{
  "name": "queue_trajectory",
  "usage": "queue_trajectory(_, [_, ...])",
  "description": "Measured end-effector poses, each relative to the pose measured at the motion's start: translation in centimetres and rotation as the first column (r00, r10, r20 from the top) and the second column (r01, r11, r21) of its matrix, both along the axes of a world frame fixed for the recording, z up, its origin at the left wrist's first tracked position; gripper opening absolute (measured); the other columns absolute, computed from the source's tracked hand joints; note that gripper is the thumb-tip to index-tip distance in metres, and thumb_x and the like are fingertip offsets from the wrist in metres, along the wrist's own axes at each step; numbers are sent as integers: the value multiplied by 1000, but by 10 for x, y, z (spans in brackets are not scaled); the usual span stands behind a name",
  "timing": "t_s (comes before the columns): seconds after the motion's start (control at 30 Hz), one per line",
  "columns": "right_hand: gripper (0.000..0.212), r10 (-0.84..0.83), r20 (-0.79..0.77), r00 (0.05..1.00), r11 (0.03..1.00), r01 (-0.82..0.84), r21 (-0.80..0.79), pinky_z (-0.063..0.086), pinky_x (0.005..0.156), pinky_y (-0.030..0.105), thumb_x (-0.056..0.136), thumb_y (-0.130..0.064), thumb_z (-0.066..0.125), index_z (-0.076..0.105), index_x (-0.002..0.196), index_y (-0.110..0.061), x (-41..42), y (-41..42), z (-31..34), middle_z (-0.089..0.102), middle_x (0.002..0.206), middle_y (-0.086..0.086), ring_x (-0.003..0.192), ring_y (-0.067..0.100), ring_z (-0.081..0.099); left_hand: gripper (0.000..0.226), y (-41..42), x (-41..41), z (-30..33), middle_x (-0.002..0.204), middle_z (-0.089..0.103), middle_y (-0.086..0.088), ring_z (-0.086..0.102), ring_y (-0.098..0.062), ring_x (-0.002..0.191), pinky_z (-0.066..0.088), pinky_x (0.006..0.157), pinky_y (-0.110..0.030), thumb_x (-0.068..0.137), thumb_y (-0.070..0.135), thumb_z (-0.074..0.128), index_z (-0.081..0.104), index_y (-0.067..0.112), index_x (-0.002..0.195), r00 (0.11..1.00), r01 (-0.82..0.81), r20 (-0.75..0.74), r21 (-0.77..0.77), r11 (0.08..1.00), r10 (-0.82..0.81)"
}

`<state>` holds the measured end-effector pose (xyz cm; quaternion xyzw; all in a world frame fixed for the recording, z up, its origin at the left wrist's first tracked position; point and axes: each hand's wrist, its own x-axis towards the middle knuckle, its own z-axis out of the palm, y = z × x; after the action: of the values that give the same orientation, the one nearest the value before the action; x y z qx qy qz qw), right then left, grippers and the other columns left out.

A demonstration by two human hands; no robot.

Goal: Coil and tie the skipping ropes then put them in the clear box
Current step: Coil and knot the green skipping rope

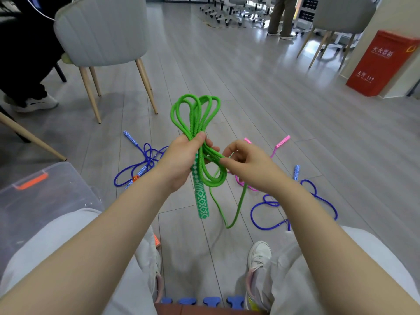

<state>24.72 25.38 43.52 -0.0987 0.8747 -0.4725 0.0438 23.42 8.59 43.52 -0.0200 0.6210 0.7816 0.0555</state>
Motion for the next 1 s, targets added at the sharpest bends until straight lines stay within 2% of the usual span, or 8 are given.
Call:
queue_trajectory(0.17, [18,-6,99,995,1000,5,5,47,64,32,91,-30,64,67,86,-13,-5,32,14,54,65,-2,59,12,50,25,-23,-17,6,74,57,-1,65,-12,69,56,65,-32,103,16,42,50,11,80,986,-164,44,117,979,160])
queue_trajectory(0.33, [40,-174,56,983,981,168,101,42,63,33,90,-45,64,69,85,-6,-11,62,22,52,70,7,63,18,47,33,-57,-31,14,51,59,5,57,-9,50,48,57,-26,102,18,43,48,14,70,868,-496,31,107,862,496])
queue_trajectory(0.4, [37,-220,25,975,973,218,70,42,66,35,90,-42,64,68,86,-6,-13,68,23,52,72,7,65,18,47,33,-65,-32,16,45,57,10,56,-7,47,47,52,-22,102,18,42,46,15,70,822,-567,42,146,810,568])
queue_trajectory(0.5, [12,-243,18,970,969,243,-52,44,69,35,93,-24,63,64,87,-13,-15,70,22,52,71,1,65,14,47,32,-63,-30,14,51,58,6,54,-9,49,46,52,-21,102,19,43,46,15,71,811,-585,46,105,804,583])
queue_trajectory(0.63, [14,-183,-10,983,950,174,-259,42,63,28,95,-8,58,65,91,-19,-10,52,23,53,70,0,64,13,46,28,-45,-23,12,66,55,-3,54,-11,51,46,50,-22,101,17,44,50,12,74,914,-405,-8,-41,914,405])
queue_trajectory(0.73, [15,-105,-52,993,960,88,-264,38,61,28,94,-10,62,67,89,-24,-7,35,19,58,75,4,64,16,43,23,-28,-12,12,74,58,-2,59,-11,64,51,56,-22,102,16,44,56,11,83,983,-184,-58,-169,968,176])
queue_trajectory(0.87, [19,-16,-97,995,968,-9,-252,42,65,20,91,-9,65,69,86,-27,-4,17,11,64,75,-6,67,7,52,24,-13,2,7,84,71,4,62,-14,80,53,79,-36,103,19,44,66,11,95,992,109,-23,-294,950,-121])
queue_trajectory(1.0, [18,20,-135,991,965,-55,-257,53,76,24,89,-7,67,71,88,-24,-2,8,5,72,75,-8,78,8,69,19,-4,11,3,88,75,3,68,-18,85,56,81,-35,102,17,46,65,13,101,974,217,2,-270,938,-225])
